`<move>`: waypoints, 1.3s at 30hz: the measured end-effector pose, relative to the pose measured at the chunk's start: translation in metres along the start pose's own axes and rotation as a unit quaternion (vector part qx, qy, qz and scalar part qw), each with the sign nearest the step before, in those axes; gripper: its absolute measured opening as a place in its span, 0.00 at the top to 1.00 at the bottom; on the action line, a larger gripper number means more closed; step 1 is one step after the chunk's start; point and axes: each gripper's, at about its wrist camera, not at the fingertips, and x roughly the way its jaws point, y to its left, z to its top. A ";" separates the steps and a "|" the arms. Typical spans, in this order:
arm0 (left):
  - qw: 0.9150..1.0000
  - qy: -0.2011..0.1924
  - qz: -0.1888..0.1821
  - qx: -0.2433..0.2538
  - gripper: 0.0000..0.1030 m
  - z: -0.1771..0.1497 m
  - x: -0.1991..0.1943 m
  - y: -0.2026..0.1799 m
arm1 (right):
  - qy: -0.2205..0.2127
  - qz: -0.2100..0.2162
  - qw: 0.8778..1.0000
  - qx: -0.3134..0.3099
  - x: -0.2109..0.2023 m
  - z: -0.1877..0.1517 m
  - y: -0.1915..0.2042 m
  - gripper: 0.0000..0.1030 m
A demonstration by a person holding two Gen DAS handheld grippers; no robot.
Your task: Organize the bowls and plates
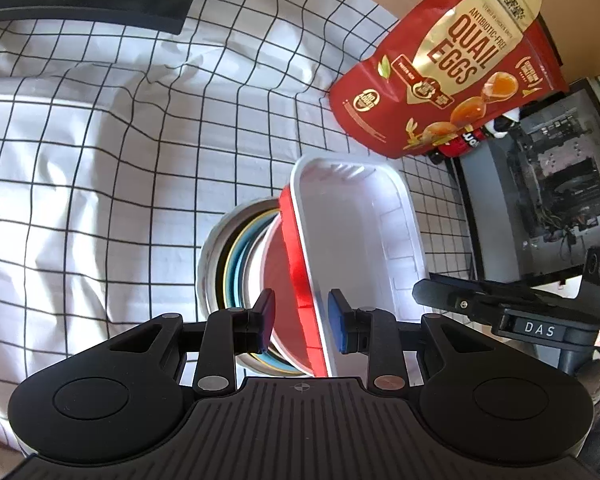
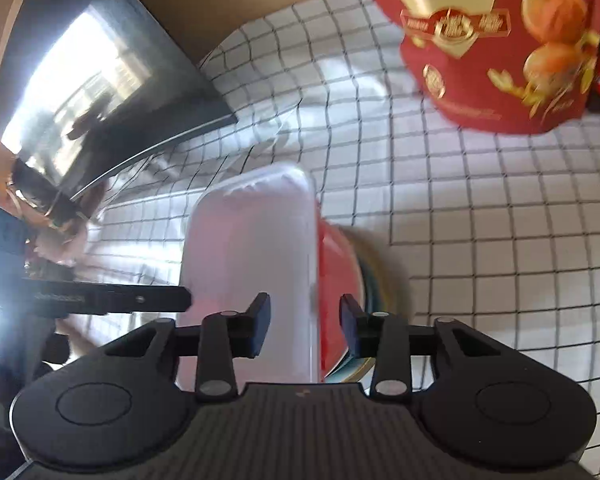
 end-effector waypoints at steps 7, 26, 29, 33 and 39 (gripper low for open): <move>0.998 -0.058 -0.033 0.018 0.69 -0.007 -0.042 0.007 | -0.063 -0.006 0.998 0.021 -0.027 -0.005 0.006 0.60; 0.949 -0.277 0.131 0.075 0.84 -0.288 -0.062 -0.120 | -0.167 -0.093 0.979 -0.076 -0.101 -0.231 0.051 0.30; 0.961 -0.250 0.099 0.062 0.85 -0.307 -0.058 -0.119 | -0.149 -0.097 0.980 -0.087 -0.106 -0.260 0.053 0.30; 0.956 -0.247 0.136 0.075 0.85 -0.328 -0.057 -0.133 | -0.158 -0.107 0.979 -0.071 -0.122 -0.280 0.054 0.30; 0.949 -0.246 0.173 0.093 0.85 -0.347 -0.065 -0.145 | -0.161 -0.117 0.977 -0.081 -0.136 -0.294 0.062 0.29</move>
